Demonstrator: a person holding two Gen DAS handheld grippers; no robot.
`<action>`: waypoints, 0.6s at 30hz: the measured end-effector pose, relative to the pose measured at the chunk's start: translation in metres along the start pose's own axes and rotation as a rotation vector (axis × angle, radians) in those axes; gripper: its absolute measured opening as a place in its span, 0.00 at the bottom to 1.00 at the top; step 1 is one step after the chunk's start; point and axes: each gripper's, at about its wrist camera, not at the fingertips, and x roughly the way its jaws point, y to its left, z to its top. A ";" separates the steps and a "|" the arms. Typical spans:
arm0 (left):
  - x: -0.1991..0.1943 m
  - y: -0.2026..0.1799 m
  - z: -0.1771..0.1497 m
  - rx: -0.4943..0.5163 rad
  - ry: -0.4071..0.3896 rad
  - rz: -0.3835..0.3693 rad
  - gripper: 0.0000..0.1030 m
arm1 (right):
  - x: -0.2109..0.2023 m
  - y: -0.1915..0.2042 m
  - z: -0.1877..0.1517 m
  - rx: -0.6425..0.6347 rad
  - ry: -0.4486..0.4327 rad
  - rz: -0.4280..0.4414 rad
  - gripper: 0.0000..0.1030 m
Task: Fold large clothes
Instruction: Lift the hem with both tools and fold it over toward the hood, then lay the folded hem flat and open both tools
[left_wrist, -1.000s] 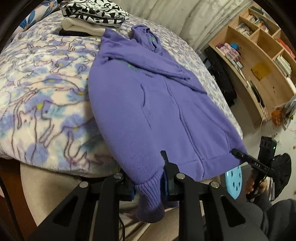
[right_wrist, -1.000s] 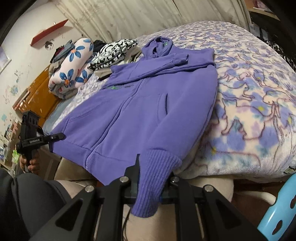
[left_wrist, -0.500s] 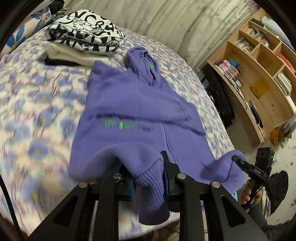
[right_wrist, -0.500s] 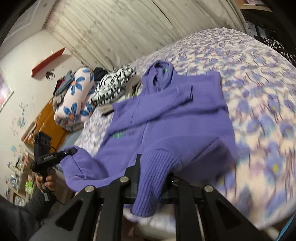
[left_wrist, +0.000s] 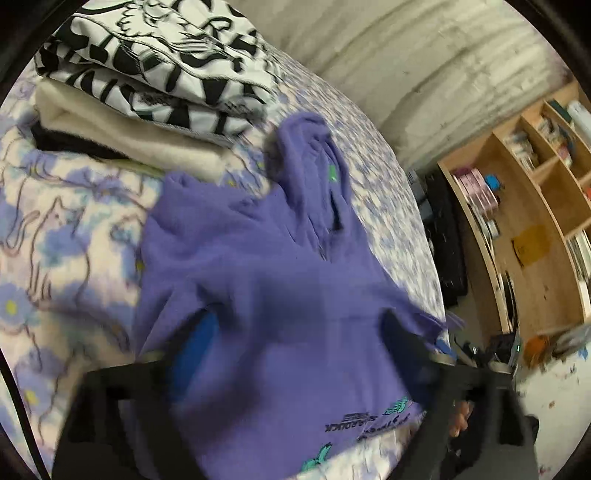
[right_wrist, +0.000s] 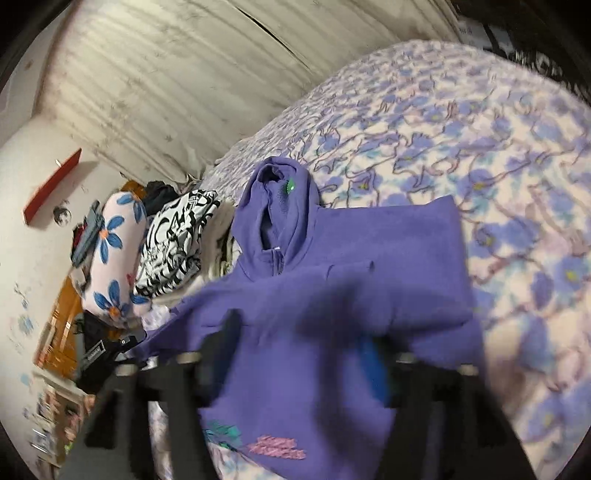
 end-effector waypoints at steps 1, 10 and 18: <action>0.003 0.003 0.004 -0.006 -0.002 -0.004 0.95 | 0.006 -0.003 0.000 0.010 0.010 0.002 0.70; 0.038 0.007 0.019 0.181 0.038 0.233 0.95 | 0.023 -0.004 -0.008 -0.113 0.003 -0.133 0.70; 0.071 0.014 0.016 0.363 0.107 0.370 0.69 | 0.041 -0.011 0.006 -0.318 0.010 -0.370 0.70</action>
